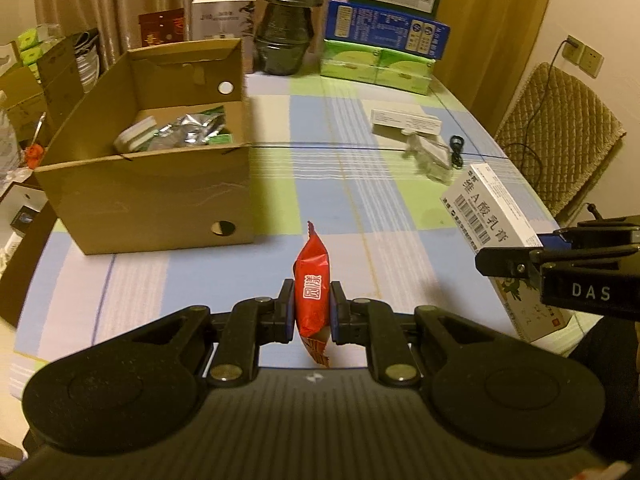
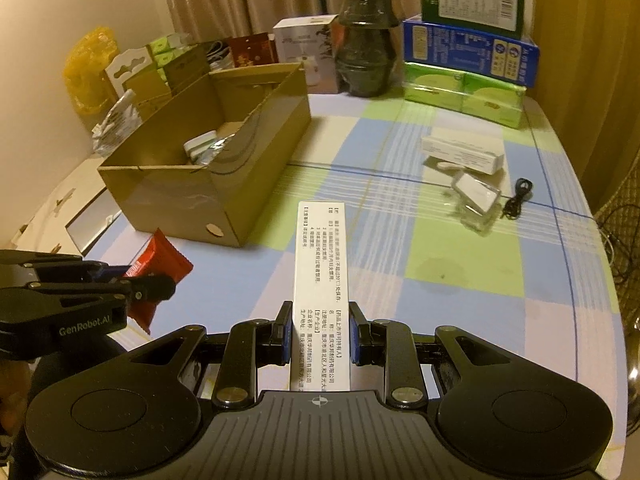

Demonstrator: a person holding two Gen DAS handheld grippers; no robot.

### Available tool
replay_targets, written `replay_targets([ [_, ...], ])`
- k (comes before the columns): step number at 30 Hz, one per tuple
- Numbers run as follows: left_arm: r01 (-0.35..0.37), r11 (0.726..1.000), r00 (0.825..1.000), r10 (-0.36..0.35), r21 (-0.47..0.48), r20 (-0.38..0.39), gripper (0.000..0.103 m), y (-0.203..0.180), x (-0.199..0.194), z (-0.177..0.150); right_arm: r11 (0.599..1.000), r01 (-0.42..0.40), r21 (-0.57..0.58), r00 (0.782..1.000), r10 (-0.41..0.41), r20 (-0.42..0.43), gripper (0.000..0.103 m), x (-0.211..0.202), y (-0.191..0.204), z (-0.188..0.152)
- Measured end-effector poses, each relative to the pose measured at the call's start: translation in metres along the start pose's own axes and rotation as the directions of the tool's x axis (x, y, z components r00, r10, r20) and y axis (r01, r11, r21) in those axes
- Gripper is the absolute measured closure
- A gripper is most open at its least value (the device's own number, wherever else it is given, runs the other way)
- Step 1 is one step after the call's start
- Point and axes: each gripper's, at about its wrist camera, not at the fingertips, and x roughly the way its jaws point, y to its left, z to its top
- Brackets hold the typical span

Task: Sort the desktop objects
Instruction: 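Carry the ointment box and red packet into the cardboard box and open both tools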

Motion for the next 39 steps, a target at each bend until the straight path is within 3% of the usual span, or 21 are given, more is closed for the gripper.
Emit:
replay_targets([
  [11,-0.073,0.996,0.996,0.075,-0.052,0.046,0.091,0.055,-0.017,0.022,0.99,-0.113,-0.09,0.991,0.119,0.065,0.08,0.02,0.061,0.071],
  [20,-0.121,0.99,0.985,0.128,-0.066,0.119,0.091,0.114,-0.029,0.076,0.98,-0.172,-0.104,0.981,0.18,0.077,0.08,0.059,0.097,0.13],
  [26,-0.115,0.992,0.985,0.122,-0.061,0.126,0.091,0.142,-0.01,0.112,0.98,-0.19,-0.062,0.979,0.194,0.06,0.08,0.091,0.104,0.158],
  [35,-0.109,0.992,0.987,0.115,-0.06,0.111,0.091,0.167,0.031,0.136,0.974,-0.227,0.012,0.97,0.226,0.088,0.08,0.129,0.1,0.189],
  [36,-0.106,0.992,0.988,0.112,-0.061,0.11,0.091,0.169,0.035,0.137,0.972,-0.233,0.022,0.969,0.23,0.095,0.079,0.135,0.099,0.192],
  [38,-0.098,0.993,0.988,0.104,-0.061,0.112,0.09,0.174,0.043,0.139,0.971,-0.234,0.052,0.969,0.229,0.094,0.064,0.143,0.096,0.197],
  [39,-0.099,0.993,0.988,0.106,-0.063,0.115,0.087,0.176,0.047,0.14,0.969,-0.237,0.067,0.968,0.23,0.1,0.051,0.145,0.093,0.198],
])
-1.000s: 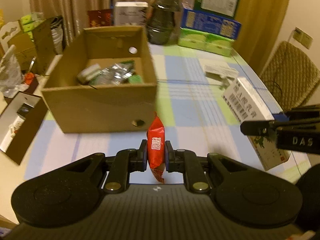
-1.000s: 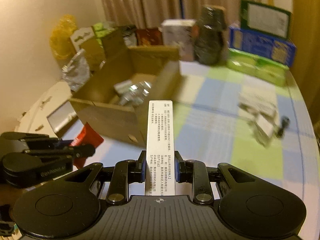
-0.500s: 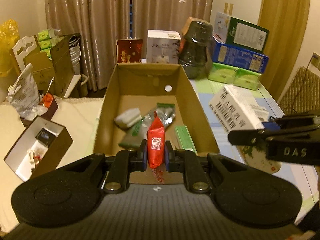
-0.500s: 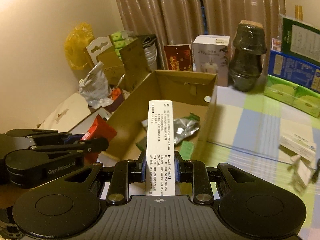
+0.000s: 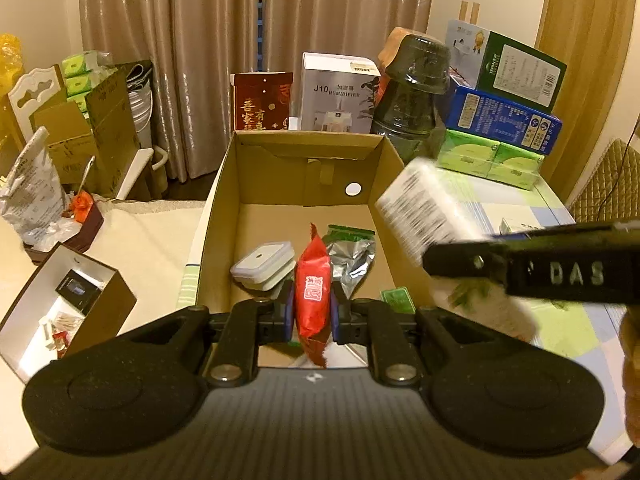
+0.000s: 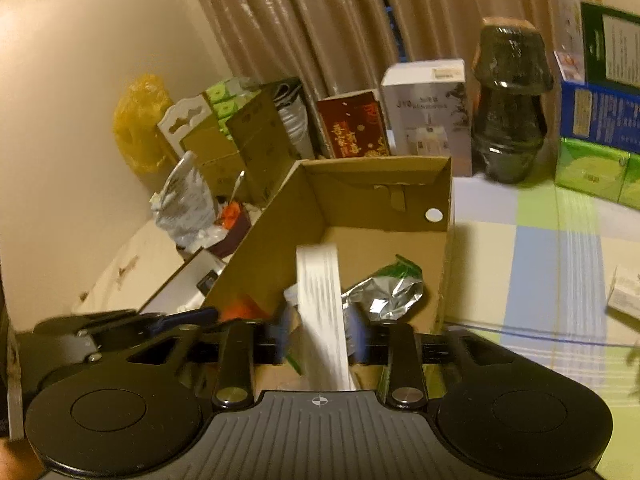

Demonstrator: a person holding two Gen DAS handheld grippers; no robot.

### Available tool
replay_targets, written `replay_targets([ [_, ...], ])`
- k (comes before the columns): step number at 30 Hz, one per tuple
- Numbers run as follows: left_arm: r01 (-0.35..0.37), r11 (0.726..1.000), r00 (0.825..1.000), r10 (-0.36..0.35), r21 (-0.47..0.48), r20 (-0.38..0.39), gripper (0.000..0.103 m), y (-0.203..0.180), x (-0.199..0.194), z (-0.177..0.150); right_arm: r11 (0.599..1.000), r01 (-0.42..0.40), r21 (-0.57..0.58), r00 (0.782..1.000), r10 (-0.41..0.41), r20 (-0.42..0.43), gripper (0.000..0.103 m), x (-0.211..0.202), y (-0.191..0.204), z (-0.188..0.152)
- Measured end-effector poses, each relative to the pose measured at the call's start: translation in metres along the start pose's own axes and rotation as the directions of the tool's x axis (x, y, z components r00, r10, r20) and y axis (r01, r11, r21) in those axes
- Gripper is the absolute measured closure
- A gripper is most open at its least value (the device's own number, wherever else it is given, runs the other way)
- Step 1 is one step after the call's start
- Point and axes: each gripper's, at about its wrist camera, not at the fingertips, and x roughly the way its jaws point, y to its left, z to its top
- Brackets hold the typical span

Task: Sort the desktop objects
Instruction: 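Carry the ointment box and red packet into the cardboard box and open both tools, then move both tools back over the clear box and black cable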

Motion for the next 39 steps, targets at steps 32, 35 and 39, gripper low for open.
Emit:
replay_targets([
  [32,0.127,0.992,0.99,-0.128,0.01,0.059,0.03,-0.106,-0.087,-0.06,0.928,0.286,0.238,0.947,-0.312,0.079,0.008,-0.217,-0.117,-0.15],
  [35,0.159,0.986,0.985,-0.162,0.049,0.061,0.021,-0.135,-0.091,-0.066,0.913,0.314,0.259,0.931,-0.349,0.103,0.007,-0.245,-0.127,-0.158],
  [39,0.185,0.978,0.98,-0.191,0.101,0.06,0.017,-0.169,-0.094,-0.069,0.892,0.347,0.289,0.906,-0.398,0.142,0.006,-0.284,-0.137,-0.165],
])
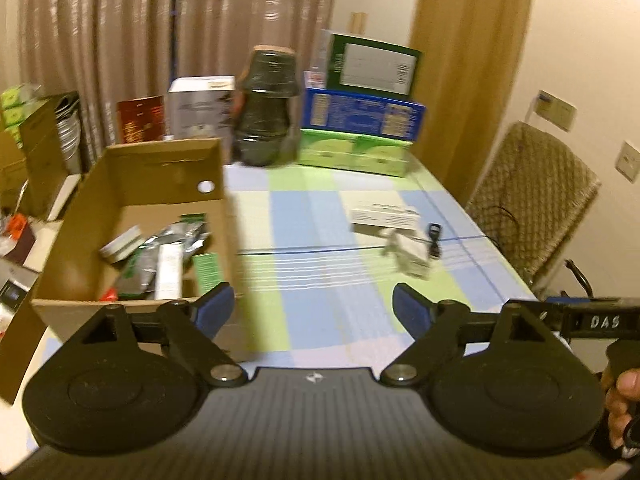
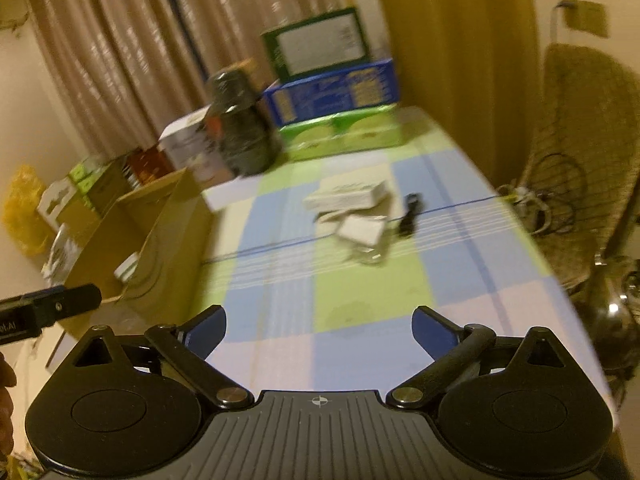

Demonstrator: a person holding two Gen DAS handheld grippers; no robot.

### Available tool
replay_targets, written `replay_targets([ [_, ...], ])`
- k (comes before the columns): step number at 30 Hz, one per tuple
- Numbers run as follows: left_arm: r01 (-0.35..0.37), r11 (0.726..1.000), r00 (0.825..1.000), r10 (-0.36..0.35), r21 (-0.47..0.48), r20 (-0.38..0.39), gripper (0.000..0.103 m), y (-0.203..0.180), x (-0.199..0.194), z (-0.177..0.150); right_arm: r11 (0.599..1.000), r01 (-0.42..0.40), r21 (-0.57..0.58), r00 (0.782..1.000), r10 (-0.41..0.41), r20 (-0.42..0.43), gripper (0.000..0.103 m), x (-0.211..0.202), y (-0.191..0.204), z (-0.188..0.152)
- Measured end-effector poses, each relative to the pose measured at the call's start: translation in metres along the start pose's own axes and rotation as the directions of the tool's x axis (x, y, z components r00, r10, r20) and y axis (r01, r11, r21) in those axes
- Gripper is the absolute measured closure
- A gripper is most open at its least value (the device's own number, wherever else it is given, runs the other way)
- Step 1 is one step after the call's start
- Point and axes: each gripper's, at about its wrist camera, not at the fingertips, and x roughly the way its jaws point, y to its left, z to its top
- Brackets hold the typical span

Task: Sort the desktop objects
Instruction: 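Move both tools back over the clear box and black cable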

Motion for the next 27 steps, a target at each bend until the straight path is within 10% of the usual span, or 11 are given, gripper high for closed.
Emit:
replay_targets([
  [13,0.067,0.995,0.998,-0.068,0.074,0.007,0.01,-0.069,-0.005,0.001,0.996,0.03,0.083,0.991,-0.04,0.125,0.002,-0.065,-0.046,0.011],
  [27,0.036,0.993,0.999,-0.034,0.112,-0.02,0.009,-0.091,0.037,0.005,0.997,0.021,0.068,0.995,-0.027,0.091,0.002,0.003,-0.072,0.035],
])
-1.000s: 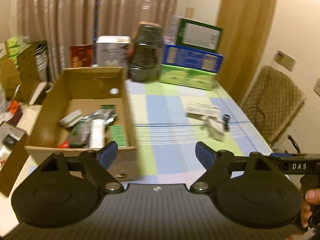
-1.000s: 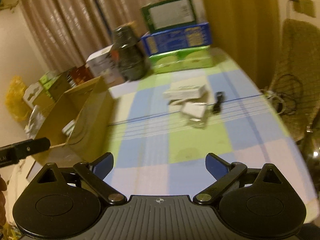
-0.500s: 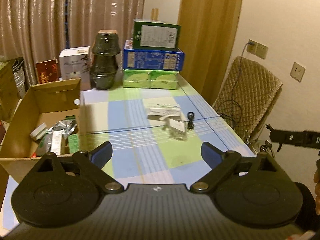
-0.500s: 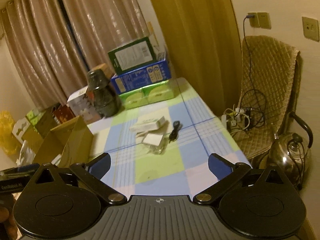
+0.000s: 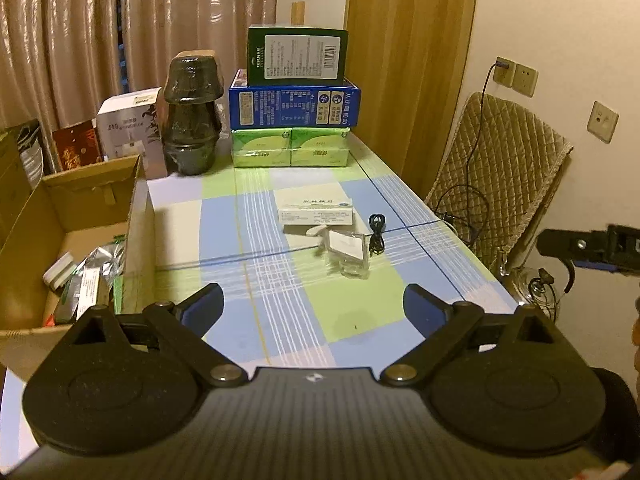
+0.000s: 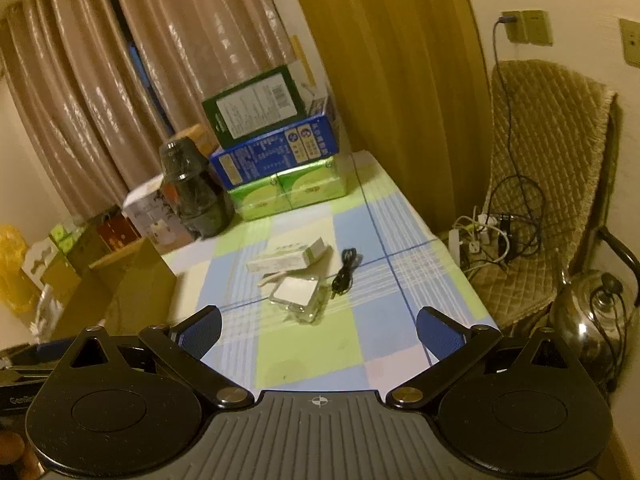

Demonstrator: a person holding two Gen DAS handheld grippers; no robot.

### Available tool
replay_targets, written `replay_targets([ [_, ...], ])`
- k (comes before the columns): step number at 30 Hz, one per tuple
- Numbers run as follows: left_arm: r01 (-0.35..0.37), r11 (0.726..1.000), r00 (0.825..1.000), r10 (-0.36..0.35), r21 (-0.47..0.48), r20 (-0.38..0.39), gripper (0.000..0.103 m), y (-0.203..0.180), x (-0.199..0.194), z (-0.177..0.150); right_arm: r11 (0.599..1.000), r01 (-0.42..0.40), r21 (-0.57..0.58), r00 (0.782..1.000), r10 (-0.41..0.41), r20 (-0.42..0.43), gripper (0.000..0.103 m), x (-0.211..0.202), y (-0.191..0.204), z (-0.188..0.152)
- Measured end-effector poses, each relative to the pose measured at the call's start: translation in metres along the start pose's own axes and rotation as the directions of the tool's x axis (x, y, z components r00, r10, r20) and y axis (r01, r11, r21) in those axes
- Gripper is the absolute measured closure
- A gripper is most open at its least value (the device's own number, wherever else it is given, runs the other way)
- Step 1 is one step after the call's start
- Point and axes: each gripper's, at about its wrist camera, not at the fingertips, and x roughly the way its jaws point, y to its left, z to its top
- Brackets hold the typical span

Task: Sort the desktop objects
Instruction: 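Move both tools back over the clear box and black cable, then grasp the clear plastic-wrapped box with the left tool while the right tool grasps the black cable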

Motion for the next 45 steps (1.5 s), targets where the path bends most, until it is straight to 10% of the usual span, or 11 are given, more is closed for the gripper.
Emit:
replay_targets([
  [14,0.05,0.997,0.998,-0.047,0.056,-0.046,0.011,-0.001,0.134,-0.013,0.994,0.057,-0.091,0.997,-0.061,-0.042,0.003,0.13,-0.025,0.001],
  [25,0.115,0.989,0.993,-0.113,0.094,-0.033,0.016,-0.018,0.222,-0.014,0.987,0.074,-0.141,0.991,-0.088,-0.102,0.035,0.196,-0.053,0.009],
  [35,0.134,0.981,0.99,-0.125,0.142,-0.07,0.028,-0.038,0.277,-0.01,0.987,0.108,-0.118,0.985,-0.122,-0.119,0.036,0.216,-0.062,0.014],
  [45,0.131,0.982,0.988,-0.118,0.133,-0.098,0.074,-0.031,0.296,-0.01,0.987,0.073,-0.143,0.984,-0.095,-0.152,0.036,0.245,-0.043,0.01],
])
